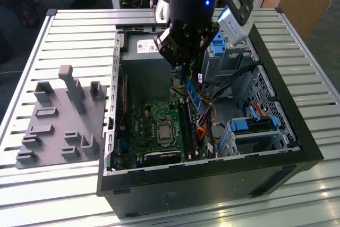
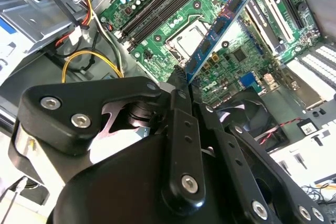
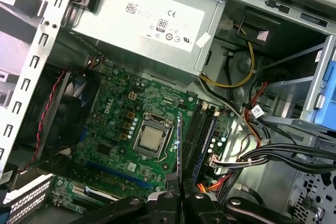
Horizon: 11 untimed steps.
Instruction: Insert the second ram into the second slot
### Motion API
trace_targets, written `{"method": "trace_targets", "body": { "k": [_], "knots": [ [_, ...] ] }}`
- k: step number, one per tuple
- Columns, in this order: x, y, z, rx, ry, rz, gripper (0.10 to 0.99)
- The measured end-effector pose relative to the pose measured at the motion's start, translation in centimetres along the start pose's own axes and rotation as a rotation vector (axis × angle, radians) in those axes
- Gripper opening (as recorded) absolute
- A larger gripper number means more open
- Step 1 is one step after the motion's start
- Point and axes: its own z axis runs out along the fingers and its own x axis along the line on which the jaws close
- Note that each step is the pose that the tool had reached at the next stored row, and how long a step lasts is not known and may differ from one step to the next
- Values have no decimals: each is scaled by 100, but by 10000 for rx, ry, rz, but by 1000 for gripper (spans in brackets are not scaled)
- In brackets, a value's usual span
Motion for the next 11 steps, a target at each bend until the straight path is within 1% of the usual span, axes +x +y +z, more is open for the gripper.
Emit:
{"method": "trace_targets", "body": {
  "k": [11],
  "knots": [
    [0,0,0,4,-18,476,137]
  ]
}}
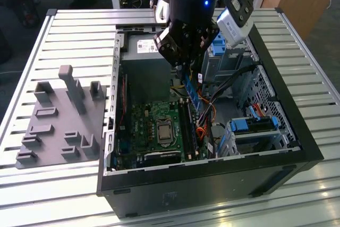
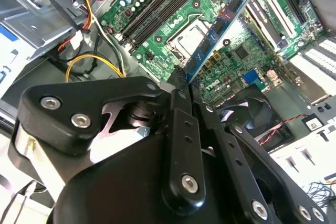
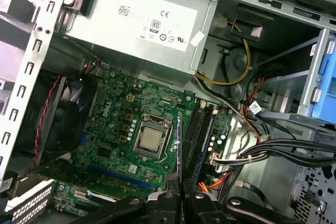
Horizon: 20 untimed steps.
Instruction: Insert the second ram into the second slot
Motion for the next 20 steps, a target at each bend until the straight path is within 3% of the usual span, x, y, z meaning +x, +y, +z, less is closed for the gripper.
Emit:
{"method": "trace_targets", "body": {
  "k": [20],
  "knots": [
    [0,0,3,12,-53,1471,137]
  ]
}}
